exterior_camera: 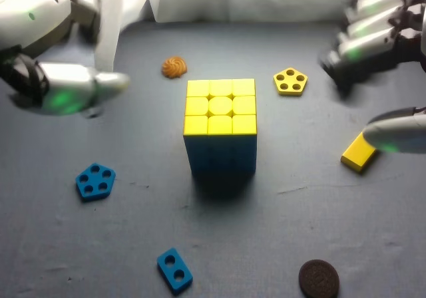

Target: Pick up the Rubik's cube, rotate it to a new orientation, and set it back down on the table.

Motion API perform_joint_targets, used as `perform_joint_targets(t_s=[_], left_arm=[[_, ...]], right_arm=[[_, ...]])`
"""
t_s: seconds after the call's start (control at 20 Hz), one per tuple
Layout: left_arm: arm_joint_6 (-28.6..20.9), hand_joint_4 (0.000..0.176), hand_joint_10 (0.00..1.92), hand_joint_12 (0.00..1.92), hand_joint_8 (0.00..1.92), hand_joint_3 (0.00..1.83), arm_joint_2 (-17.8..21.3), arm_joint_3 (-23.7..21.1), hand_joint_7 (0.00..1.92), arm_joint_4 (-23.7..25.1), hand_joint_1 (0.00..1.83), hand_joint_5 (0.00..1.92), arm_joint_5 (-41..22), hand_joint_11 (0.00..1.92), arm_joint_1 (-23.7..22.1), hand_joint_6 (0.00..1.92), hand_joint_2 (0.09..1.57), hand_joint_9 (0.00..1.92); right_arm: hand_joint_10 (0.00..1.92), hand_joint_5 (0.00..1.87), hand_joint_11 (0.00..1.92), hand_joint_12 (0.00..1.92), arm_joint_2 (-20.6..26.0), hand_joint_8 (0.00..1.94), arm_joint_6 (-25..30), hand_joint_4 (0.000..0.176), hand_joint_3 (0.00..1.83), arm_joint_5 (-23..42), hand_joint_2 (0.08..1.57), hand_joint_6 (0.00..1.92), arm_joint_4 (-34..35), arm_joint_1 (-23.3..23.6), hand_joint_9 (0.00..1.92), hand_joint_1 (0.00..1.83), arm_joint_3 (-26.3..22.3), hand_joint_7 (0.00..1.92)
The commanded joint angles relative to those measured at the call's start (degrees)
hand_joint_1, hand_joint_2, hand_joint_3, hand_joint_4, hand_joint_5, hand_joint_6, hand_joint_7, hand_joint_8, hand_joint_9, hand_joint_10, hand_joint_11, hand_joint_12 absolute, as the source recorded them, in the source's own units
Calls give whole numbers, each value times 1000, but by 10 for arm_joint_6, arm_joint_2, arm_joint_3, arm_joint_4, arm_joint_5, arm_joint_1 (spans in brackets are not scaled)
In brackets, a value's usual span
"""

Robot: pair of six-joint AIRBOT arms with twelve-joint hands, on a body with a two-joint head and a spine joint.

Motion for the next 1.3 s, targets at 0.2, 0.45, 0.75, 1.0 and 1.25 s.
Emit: perform_joint_targets(t_s=[0.2,0.45,0.75,1.0,1.25], left_arm=[[0,0,1,156,1,5,1,-8,22,30,0,1,-30,0,-13,1,1278,17],[0,0,8,158,3,5,-4,-11,29,-9,0,0,-43,0,-10,0,1305,48],[-1,0,2,230,0,0,-49,-11,1,-40,650,0,-77,0,7,0,1085,18],[-63,0,4,188,0,0,-110,-6,0,-6,996,0,-111,0,46,0,1010,10],[-90,0,2,155,0,3,-147,-4,3,-5,1013,0,-179,0,67,0,1049,24]], right_arm=[[0,2,0,0,2,4,-1,0,38,23,1349,1,29,9,0,0,-1,11],[0,1,0,0,2,0,-1,0,31,23,1351,0,29,9,0,0,-1,2],[4,6,0,0,2,5,-1,0,32,23,1366,2,29,9,11,0,-1,13],[15,20,0,0,7,12,-4,0,23,-28,1360,8,29,12,36,0,-16,37],[11,19,0,0,7,5,-4,0,19,-31,1361,6,29,14,32,0,-17,21]])
